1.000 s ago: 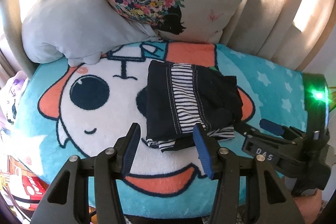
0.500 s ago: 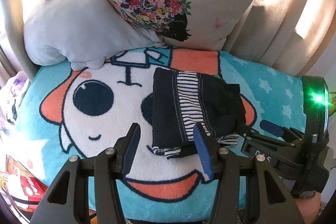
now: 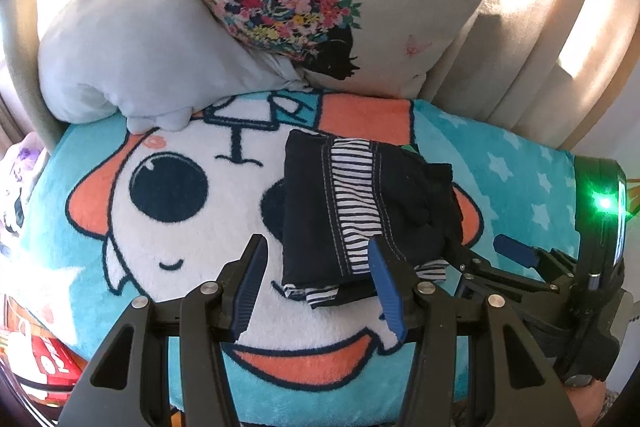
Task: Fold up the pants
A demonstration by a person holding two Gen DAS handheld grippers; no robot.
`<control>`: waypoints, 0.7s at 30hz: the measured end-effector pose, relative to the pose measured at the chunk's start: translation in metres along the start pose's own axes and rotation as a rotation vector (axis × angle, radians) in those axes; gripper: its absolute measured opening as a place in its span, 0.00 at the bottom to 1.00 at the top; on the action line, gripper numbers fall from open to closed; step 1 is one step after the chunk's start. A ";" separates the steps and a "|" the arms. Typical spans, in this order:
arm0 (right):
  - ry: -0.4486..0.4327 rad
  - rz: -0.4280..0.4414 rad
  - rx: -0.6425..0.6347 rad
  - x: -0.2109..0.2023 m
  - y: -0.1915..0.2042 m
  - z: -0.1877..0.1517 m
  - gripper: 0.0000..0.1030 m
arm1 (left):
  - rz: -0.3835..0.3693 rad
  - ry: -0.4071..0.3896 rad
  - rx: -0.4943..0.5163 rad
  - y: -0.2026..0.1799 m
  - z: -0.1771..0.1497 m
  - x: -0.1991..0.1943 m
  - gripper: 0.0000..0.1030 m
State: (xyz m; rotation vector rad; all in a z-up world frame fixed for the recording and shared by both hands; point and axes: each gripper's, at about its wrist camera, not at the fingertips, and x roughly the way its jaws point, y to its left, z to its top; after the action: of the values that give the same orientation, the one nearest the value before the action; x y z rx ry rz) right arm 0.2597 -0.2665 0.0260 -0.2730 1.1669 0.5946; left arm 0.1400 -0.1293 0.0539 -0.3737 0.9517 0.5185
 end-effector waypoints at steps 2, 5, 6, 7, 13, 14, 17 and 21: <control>-0.012 -0.004 0.001 -0.003 0.000 0.001 0.72 | 0.001 -0.009 0.005 -0.002 -0.001 -0.002 0.50; -0.021 -0.004 0.002 -0.004 0.001 0.002 0.72 | -0.001 -0.004 -0.010 0.002 -0.001 0.000 0.50; -0.021 -0.006 -0.001 -0.004 0.002 0.002 0.72 | -0.003 0.006 -0.017 0.004 0.000 0.003 0.50; -0.018 -0.008 -0.003 -0.004 0.002 0.001 0.72 | -0.005 0.012 -0.022 0.005 0.000 0.004 0.50; -0.010 -0.020 -0.006 -0.003 0.004 0.001 0.73 | -0.021 0.012 -0.018 0.006 0.000 0.006 0.50; -0.009 -0.023 -0.006 -0.003 0.004 0.001 0.73 | -0.023 0.012 -0.020 0.007 0.000 0.006 0.50; -0.006 -0.033 -0.010 -0.002 0.006 0.002 0.73 | -0.031 0.021 -0.024 0.010 0.000 0.008 0.50; -0.002 -0.043 -0.012 -0.002 0.010 0.000 0.73 | -0.041 0.034 -0.027 0.013 0.000 0.011 0.50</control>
State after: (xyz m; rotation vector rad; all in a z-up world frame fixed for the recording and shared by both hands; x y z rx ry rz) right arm 0.2536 -0.2593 0.0285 -0.3068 1.1536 0.5641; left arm 0.1375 -0.1156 0.0440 -0.4266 0.9688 0.4891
